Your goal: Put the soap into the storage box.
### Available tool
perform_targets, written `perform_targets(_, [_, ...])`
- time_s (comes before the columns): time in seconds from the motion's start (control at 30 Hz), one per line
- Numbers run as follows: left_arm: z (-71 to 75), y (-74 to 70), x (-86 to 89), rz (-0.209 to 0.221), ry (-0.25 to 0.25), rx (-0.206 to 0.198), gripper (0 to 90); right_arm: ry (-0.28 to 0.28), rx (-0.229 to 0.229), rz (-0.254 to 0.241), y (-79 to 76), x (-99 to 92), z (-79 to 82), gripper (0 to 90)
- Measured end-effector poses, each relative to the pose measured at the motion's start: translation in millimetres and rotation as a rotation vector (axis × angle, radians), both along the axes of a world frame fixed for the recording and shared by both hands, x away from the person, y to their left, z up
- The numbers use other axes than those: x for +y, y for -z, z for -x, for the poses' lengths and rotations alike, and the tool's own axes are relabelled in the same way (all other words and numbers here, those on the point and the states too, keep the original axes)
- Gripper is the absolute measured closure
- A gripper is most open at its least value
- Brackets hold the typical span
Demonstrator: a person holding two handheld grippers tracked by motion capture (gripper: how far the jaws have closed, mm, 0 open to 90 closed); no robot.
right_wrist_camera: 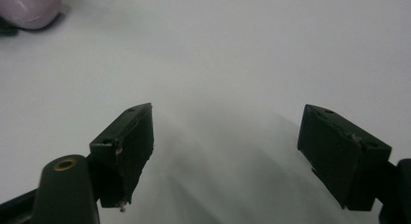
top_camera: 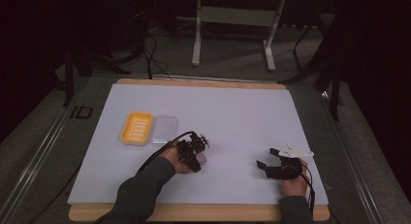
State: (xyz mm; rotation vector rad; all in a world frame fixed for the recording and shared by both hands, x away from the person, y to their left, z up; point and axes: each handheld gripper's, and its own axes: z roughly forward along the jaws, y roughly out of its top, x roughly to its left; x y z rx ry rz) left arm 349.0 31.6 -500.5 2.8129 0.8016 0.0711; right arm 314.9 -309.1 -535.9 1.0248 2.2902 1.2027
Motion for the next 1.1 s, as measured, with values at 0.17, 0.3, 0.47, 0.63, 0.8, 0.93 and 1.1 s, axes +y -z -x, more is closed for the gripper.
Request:
perform_targets(0.17, [-1.5,-0.2,0.4,0.005,-0.006,0.004,44.5,0.0,0.001,0.0,0.0,0.0,0.0,20.1])
perform_targets(0.3, [-2.1,-0.2,0.6,0.005,-0.012,0.006,46.1,0.0,0.002,0.001,0.0,0.1,0.1,20.1])
perform_targets(0.47, [-3.2,-0.4,0.7,0.002,-0.012,0.01,47.5,-0.002,0.001,0.001,0.1,0.1,-0.1,20.1])
perform_targets(0.63, [-1.9,-0.9,-1.5,-0.017,-0.008,-0.001,49.1,-0.001,0.002,0.001,0.1,0.3,-0.2,20.1])
perform_targets(0.8, [-1.8,-1.7,-3.7,-0.033,-0.002,-0.003,49.5,-0.002,0.002,0.001,0.1,0.2,-0.2,20.1])
perform_targets(0.93, [-2.6,-2.3,-3.5,-0.035,-0.006,-0.004,49.6,-0.002,0.002,0.0,0.1,0.1,-0.2,20.1])
perform_targets(1.1, [-3.0,-4.2,-1.5,-0.028,-0.013,-0.006,49.7,-0.003,0.001,0.001,0.1,0.1,-0.2,20.0])
